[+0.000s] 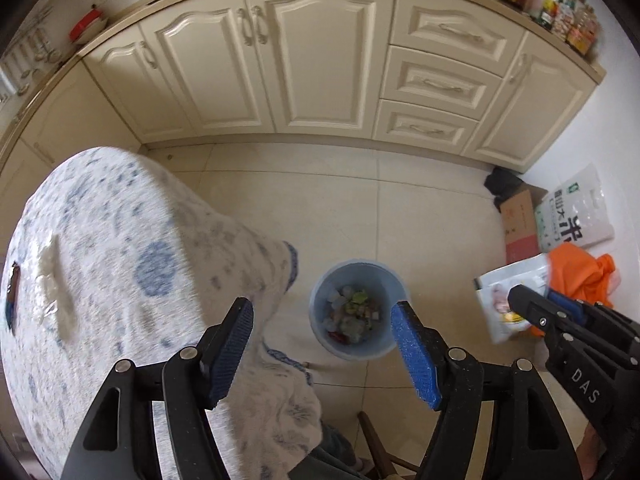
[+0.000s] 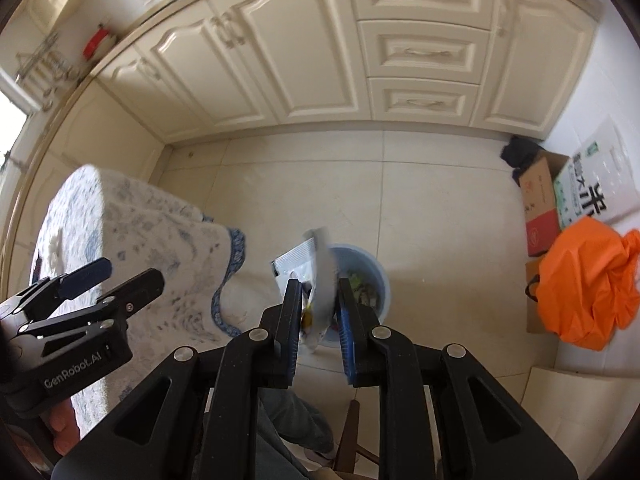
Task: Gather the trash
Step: 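Open the left gripper over the blue bin while the right gripper opens too, then move both tools back over the table toward the plastic bag and chocolate bar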
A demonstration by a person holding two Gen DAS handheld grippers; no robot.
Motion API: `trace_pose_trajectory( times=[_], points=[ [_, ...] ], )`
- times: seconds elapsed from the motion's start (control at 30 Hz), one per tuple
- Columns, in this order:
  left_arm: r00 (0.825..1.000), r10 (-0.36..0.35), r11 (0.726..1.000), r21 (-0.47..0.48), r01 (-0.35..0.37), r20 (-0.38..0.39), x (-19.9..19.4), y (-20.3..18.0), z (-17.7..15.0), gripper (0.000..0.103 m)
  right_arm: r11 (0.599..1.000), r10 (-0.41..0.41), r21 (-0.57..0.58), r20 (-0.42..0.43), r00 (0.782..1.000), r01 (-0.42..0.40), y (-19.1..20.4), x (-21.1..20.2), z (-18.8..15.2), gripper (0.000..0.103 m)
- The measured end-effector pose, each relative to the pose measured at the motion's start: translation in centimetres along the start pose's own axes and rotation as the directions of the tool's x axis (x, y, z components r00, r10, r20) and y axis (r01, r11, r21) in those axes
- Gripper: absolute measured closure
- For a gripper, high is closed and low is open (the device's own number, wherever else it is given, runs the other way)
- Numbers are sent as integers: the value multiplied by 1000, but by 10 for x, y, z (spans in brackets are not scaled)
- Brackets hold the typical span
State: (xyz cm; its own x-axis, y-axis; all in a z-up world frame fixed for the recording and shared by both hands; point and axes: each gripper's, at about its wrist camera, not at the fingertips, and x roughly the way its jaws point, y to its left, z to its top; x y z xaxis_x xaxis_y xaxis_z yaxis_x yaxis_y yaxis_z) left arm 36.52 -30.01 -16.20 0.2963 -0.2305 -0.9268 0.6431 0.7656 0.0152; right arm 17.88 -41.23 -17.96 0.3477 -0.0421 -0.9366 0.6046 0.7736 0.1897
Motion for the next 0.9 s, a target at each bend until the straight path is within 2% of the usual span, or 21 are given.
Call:
trace_pose_trajectory(
  times=[0.03,0.07,0.1,0.17,0.3,0.63,0.9],
  points=[
    [1000,3,1000,-6,-3,1,0,1,-2,36,1000,7,-1,-1,1000,-7,4,1,1,82],
    [1000,0,1000,-14,0,-1,-1,4,-5,36,1000,12,0,-4,1000,-12,6,2,2,71],
    [1000,-2,1000,-23,2,-2,-2,7,-8,36,1000,12,2,-8,1000,-12,8,3,3,55],
    [1000,3,999,-37,-3,0,-5,13,-13,36,1000,16,-1,0,1000,-16,11,2,4,48],
    [1000,-2,999,-48,2,-9,-10,24,-22,36,1000,-10,-19,7,1000,10,17,1,1,48],
    [1000,-10,997,-72,11,17,-27,42,-41,36,999,-14,-32,16,1000,15,24,-9,-3,48],
    [998,1,991,-134,7,58,-59,73,-64,36,995,7,-100,48,999,-2,56,-23,-11,48]
  ],
)
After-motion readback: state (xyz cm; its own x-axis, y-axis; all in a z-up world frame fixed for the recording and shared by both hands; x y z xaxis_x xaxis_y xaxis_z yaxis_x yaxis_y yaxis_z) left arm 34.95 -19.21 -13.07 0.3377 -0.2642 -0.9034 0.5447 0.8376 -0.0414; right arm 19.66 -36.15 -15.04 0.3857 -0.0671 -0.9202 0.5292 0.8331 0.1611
